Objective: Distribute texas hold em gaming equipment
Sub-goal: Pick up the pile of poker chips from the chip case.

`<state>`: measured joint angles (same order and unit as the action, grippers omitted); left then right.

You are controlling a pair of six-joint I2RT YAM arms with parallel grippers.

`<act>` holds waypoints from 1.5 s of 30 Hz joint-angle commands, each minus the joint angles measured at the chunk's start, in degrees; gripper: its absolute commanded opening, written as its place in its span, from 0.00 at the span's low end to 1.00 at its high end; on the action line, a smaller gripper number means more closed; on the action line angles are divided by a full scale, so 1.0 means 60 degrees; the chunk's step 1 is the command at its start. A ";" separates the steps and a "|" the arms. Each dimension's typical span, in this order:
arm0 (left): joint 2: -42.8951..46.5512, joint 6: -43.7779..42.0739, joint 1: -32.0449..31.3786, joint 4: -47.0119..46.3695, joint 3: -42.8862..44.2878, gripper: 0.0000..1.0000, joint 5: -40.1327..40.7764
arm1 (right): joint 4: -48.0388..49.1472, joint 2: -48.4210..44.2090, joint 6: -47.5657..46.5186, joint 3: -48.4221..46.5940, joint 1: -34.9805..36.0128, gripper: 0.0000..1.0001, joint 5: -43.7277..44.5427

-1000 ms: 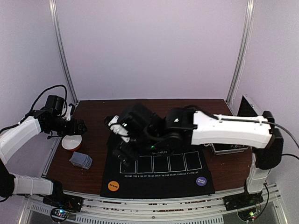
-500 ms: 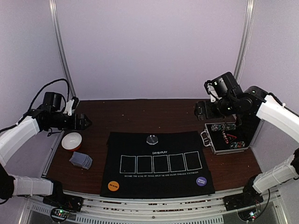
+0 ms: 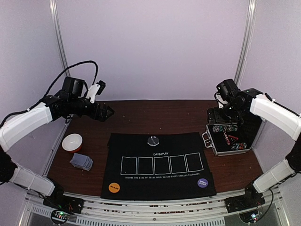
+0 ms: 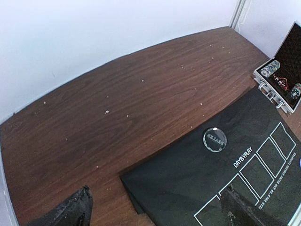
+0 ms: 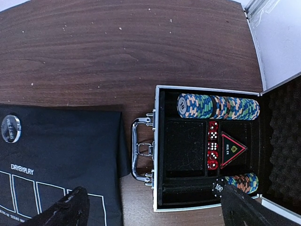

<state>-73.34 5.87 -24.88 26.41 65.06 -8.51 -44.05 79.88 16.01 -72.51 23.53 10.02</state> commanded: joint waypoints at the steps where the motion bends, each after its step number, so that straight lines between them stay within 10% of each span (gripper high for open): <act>1: -0.0699 -0.0436 -0.0218 -0.0499 0.0594 0.98 0.1107 | -0.0237 0.0568 -0.0579 -0.0219 -0.0226 0.99 0.0211; 11: -0.0625 -0.0367 -0.0228 -0.2251 -0.0857 0.98 0.1783 | 0.0424 0.2900 -0.1452 -0.0987 -0.1366 0.71 0.0407; 45: -0.1478 0.0100 -0.0219 -0.0920 -0.0959 0.98 0.3046 | 0.0516 0.5978 -0.1995 -0.2341 -0.1695 0.49 0.1520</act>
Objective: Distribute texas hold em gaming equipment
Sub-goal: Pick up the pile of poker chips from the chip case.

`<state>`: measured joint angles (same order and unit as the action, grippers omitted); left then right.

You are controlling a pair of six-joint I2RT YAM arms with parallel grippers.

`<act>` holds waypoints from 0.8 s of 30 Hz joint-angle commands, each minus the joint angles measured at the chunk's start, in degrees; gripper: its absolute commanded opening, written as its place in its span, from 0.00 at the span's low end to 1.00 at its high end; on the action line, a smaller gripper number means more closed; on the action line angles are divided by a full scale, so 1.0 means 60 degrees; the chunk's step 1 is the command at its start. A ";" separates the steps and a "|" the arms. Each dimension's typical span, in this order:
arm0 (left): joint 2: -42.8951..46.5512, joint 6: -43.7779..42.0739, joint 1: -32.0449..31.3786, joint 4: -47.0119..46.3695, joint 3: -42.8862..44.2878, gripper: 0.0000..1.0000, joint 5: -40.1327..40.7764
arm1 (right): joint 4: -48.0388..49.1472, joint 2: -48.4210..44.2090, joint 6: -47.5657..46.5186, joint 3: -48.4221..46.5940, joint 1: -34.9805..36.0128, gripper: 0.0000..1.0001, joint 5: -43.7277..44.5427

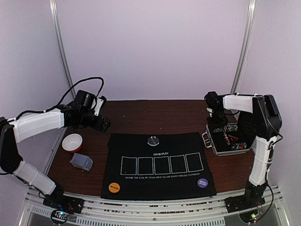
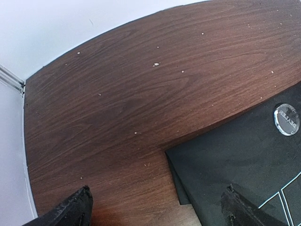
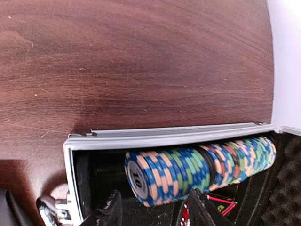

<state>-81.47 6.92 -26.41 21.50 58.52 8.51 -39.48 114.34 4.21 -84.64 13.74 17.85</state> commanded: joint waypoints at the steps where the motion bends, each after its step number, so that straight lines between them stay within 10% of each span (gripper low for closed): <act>1: -0.0142 -0.0086 0.0035 -0.0090 0.0135 0.98 0.0211 | -0.0250 0.0260 0.0004 -0.0311 -0.0063 0.48 0.0087; 12: -0.0330 -0.0222 0.0030 -0.0048 0.0222 0.98 0.0329 | -0.0046 0.0041 0.0152 -0.0058 0.0127 0.36 -0.0939; 24: -0.0438 -0.0284 0.0037 -0.0050 0.0174 0.98 0.0187 | -0.0363 0.0015 0.0164 -0.0526 0.0129 0.44 0.0123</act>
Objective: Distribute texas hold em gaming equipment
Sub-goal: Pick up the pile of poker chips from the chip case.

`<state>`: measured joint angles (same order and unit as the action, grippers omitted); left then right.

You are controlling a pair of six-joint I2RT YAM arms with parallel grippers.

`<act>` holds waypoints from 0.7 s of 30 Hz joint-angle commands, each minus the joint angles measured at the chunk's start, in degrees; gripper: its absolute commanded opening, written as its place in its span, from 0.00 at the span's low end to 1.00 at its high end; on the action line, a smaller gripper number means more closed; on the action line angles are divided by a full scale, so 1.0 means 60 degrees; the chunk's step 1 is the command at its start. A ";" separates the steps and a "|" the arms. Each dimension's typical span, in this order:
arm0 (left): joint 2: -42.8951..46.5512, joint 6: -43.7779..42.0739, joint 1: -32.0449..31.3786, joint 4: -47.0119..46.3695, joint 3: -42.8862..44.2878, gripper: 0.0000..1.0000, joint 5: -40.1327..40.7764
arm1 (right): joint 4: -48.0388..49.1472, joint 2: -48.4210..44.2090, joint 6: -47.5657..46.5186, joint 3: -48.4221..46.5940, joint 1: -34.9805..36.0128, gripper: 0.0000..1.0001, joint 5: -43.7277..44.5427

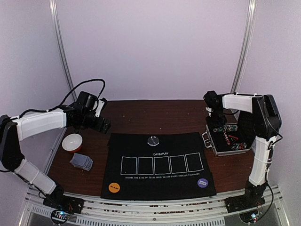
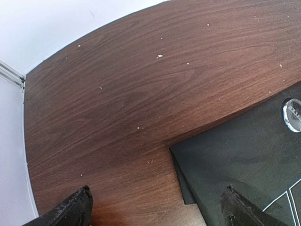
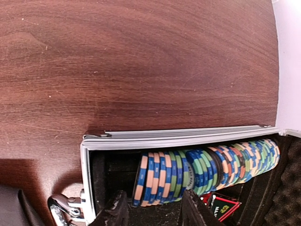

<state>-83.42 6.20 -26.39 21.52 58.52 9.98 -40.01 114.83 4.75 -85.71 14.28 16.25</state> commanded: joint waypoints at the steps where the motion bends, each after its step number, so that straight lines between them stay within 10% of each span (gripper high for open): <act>1: -0.0140 -0.0157 0.0033 -0.0052 0.0166 0.98 -0.0062 | -0.0295 -0.0058 0.0087 -0.0385 0.0048 0.46 0.0347; 8: -0.0275 -0.0170 0.0031 -0.0054 0.0179 0.98 -0.0184 | -0.0305 0.0034 0.0126 -0.0452 0.0036 0.58 0.0043; 21: -0.0218 -0.0238 0.0037 -0.0013 0.0151 0.98 -0.0122 | -0.0419 0.0653 0.0372 -0.0499 -0.0050 0.49 0.0023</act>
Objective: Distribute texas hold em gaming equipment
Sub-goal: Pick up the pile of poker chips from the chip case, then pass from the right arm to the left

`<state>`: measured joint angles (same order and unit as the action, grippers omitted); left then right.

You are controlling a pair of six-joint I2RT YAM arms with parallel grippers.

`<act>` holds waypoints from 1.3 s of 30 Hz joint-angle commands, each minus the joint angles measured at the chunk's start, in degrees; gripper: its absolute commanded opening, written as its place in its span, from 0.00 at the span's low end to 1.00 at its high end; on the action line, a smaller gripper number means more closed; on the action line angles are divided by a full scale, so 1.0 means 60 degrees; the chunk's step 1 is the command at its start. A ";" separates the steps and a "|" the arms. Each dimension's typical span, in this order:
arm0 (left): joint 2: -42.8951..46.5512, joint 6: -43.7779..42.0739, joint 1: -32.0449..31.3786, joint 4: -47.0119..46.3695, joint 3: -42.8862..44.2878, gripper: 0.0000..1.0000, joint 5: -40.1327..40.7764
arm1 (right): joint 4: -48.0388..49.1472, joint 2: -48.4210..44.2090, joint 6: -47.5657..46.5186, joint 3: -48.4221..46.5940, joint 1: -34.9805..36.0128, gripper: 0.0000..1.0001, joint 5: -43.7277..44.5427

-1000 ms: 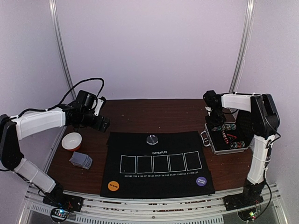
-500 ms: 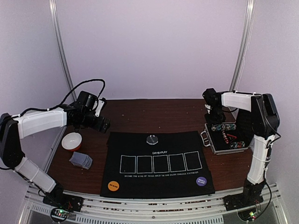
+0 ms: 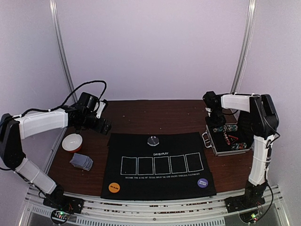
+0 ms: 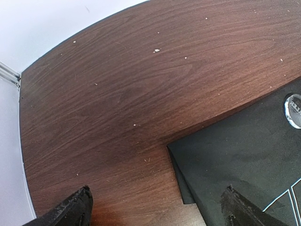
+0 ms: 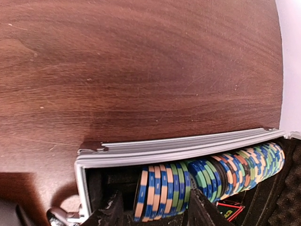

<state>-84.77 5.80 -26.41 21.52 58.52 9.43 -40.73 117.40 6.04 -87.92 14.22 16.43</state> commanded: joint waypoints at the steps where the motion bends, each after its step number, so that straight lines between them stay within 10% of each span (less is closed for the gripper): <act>1: 0.0008 -0.0176 0.0038 -0.0023 0.0149 0.98 -0.0024 | -0.0288 0.0267 0.0155 -0.0135 -0.0039 0.49 -0.0027; 14: 0.0035 -0.0196 0.0048 -0.0022 0.0149 0.98 0.0113 | -0.0154 0.0685 0.0238 -0.0256 -0.0330 0.25 -0.0538; 19: 0.0074 -0.0200 0.0038 -0.0024 0.0149 0.98 0.0127 | -0.0297 0.0620 0.0267 -0.0347 -0.0334 0.00 -0.0555; 39: 0.0990 -0.0020 0.0035 0.0164 0.0414 0.98 -0.0500 | -0.3114 -0.2500 0.0161 -0.1725 0.0872 0.00 -0.2464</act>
<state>-81.60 5.48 -26.41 22.79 58.67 8.80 -53.82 107.59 6.63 -98.02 15.14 8.78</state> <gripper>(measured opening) 0.983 0.294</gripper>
